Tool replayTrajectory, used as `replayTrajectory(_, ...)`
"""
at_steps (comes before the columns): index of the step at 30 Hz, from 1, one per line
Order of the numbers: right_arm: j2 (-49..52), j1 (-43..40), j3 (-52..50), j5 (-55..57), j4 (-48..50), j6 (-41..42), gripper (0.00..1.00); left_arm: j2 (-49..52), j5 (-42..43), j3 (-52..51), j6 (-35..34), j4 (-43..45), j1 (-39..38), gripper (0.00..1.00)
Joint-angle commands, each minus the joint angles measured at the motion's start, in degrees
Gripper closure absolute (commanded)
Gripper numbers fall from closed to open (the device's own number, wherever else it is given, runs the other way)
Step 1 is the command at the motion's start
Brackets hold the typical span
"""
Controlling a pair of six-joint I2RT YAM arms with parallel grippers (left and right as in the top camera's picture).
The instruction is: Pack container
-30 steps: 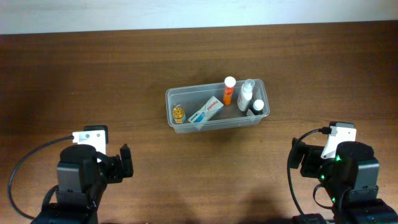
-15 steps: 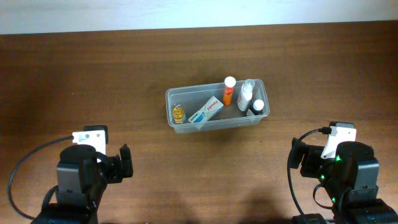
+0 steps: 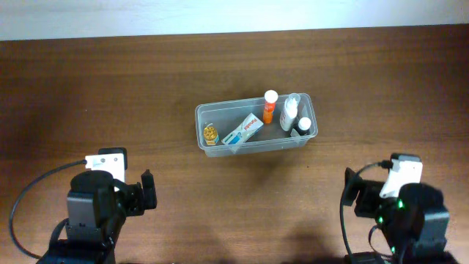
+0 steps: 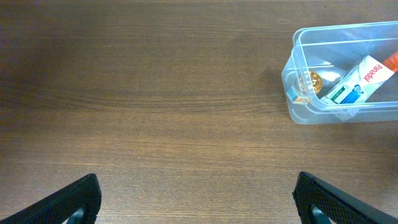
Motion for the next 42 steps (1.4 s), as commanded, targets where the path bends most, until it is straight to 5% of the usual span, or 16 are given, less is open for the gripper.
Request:
replayTrajectory(1,-5.1,0.2,-5.7,0.5,3.5,0.0,0.02,-0.3,-0.8,-0.4,0.3,0.0,0.0,0.01)
replayTrajectory(11,-27.5,0.2,-28.4,0.5,22.9,-0.1,0.02,-0.3,-0.8,-0.4,0.3,0.0,0.0,0.01)
replayTrajectory(26,-27.6,0.2,-45.8,0.7,55.0,-16.4,0.02,-0.3,-0.8,-0.4,0.3,0.0,0.0,0.01)
replayTrajectory(42,-27.4,-0.5,-47.0,0.3,51.7,-16.3,0.02,-0.3,-0.8,-0.4,0.3,0.0,0.0,0.01)
